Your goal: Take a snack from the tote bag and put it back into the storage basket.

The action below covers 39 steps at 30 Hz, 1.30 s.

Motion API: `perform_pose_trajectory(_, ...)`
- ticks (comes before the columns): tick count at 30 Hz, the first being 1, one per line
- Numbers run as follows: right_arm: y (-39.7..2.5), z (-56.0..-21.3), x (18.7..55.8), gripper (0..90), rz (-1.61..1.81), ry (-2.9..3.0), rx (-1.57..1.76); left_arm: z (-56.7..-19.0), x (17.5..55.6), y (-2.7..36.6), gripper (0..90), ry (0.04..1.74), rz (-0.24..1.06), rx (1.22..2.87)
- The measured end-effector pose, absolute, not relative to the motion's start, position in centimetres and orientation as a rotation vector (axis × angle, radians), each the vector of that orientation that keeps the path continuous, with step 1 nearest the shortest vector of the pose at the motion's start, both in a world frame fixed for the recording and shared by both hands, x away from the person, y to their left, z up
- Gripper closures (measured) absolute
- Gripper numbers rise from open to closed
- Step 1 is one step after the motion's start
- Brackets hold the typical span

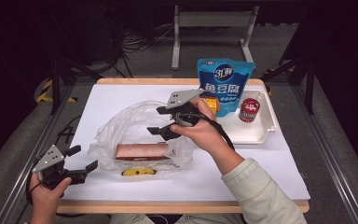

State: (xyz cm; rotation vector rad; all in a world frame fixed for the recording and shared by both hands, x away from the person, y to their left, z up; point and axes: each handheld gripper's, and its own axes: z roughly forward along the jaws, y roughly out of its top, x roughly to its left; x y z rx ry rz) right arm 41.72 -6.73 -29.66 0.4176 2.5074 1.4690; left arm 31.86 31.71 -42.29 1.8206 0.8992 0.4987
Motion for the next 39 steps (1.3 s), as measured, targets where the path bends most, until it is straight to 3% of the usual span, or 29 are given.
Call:
perform_pose_trajectory(20,-1.6,-31.9,42.2,24.7,1.481,2.584,0.344,-42.3,32.1,31.7,9.8,0.893,0.495,1.818)
perform_pose_trajectory(39,-0.8,-35.7,43.5,21.7,1.347,2.682,0.326,-42.3,32.1,31.7,9.7,0.892,0.496,1.817)
